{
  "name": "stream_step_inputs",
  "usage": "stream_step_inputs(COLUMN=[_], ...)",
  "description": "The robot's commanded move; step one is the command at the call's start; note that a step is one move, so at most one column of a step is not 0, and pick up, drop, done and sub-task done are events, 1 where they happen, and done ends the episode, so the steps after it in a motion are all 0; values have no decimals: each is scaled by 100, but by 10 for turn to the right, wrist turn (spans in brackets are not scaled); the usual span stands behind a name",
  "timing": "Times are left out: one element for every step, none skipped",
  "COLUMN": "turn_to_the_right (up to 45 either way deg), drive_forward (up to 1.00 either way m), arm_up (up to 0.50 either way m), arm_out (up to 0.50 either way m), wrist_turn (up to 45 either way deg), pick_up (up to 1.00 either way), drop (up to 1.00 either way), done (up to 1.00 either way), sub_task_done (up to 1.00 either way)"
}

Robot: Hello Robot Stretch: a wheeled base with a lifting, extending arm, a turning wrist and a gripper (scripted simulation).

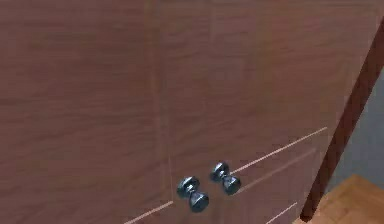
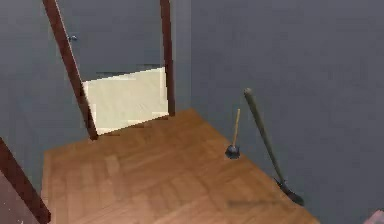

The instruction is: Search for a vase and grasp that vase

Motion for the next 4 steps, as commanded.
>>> stream_step_inputs(turn_to_the_right=[450,270,0,0], drive_forward=[0,0,100,100], arm_up=[0,0,0,0], arm_out=[0,0,0,0], wrist_turn=[0,0,0,0], pick_up=[0,0,0,0], drop=[0,0,0,0], done=[0,0,0,0], sub_task_done=[0,0,0,0])
